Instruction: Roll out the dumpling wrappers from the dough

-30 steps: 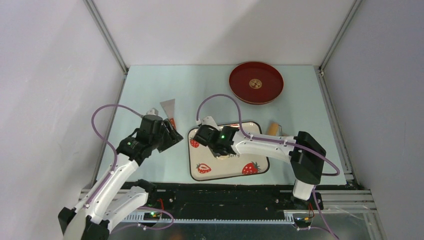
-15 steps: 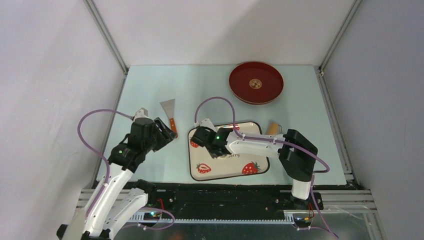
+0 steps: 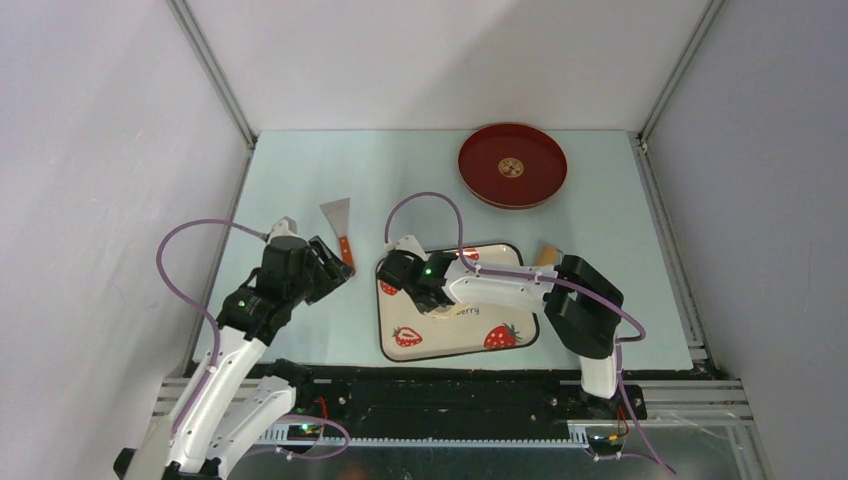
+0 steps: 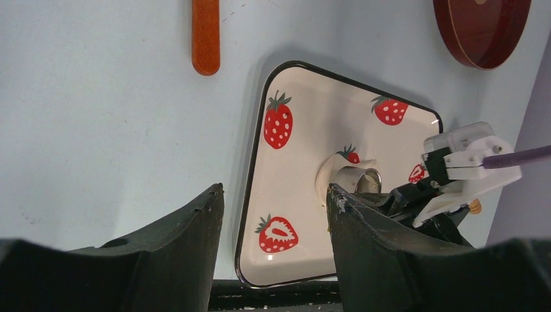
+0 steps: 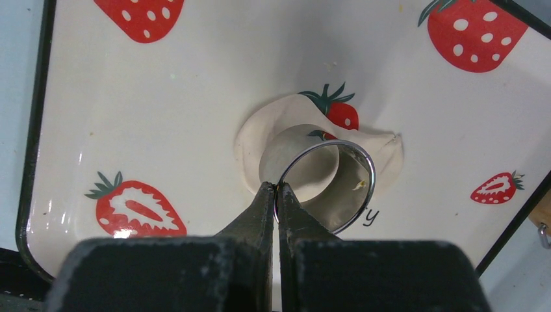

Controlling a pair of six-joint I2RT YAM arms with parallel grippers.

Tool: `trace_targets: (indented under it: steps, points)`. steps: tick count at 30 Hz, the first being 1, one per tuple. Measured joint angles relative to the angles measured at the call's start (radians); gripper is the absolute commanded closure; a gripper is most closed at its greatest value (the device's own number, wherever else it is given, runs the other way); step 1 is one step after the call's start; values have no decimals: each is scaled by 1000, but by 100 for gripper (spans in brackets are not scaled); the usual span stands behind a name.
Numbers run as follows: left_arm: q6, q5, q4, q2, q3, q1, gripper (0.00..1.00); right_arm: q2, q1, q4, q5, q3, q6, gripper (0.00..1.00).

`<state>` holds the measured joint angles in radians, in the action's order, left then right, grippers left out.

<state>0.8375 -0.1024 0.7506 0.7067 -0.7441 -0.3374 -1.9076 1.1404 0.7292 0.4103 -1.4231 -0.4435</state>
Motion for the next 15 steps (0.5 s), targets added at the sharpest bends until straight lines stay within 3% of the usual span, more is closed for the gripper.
trace_targets:
  steps: [15]
  points:
    - [-4, 2, 2, 11, 12, 0, 37, -48, 10, 11, 16, -32, 1, 100]
